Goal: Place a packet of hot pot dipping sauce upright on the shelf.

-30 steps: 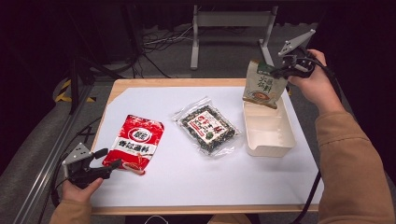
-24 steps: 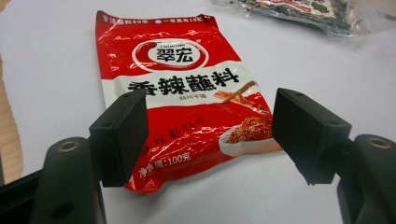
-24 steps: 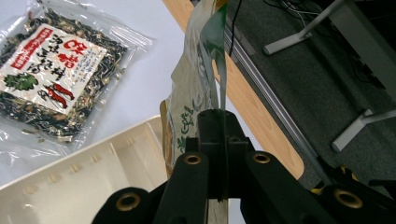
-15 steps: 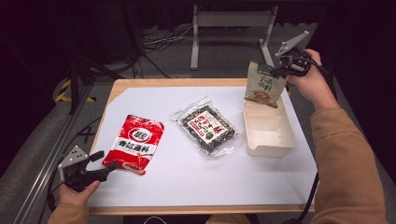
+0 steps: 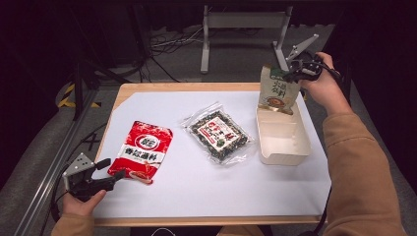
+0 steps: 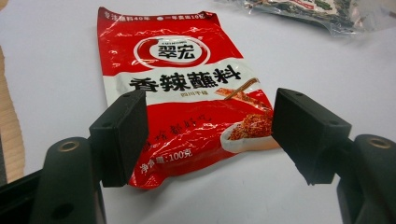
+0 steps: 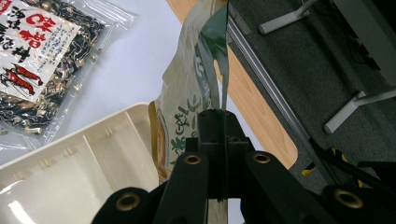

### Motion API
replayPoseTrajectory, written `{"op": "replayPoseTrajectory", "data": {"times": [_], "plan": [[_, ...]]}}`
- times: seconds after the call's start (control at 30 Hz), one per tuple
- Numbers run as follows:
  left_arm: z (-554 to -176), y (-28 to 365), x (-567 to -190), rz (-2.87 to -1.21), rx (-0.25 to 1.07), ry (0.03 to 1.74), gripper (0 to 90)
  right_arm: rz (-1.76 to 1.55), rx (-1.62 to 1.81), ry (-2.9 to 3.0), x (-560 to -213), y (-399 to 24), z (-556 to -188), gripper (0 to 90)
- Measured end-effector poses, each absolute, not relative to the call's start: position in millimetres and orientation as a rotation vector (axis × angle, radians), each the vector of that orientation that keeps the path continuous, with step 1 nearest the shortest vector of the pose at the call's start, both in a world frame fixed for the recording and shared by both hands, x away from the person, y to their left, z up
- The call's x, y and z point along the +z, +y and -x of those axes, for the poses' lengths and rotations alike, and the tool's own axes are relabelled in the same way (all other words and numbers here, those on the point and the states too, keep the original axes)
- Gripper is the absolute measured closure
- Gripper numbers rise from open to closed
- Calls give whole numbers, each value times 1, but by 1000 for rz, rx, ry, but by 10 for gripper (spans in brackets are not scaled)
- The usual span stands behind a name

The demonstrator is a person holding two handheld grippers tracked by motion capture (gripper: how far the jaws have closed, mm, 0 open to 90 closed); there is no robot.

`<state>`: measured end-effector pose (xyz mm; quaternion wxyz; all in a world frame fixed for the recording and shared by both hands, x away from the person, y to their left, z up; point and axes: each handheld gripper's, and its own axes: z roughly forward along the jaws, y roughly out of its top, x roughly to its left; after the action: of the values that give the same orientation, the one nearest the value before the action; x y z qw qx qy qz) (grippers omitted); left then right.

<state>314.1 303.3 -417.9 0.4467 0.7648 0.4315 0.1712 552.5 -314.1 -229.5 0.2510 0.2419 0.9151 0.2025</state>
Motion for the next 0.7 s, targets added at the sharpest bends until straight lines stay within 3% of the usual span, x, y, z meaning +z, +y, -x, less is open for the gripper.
{"op": "replayPoseTrajectory", "data": {"times": [0.7], "plan": [[-314, 303, -419, -1894, 420, 1074, 282, -603, 524, 2526, -240, -310, -553, 896]]}}
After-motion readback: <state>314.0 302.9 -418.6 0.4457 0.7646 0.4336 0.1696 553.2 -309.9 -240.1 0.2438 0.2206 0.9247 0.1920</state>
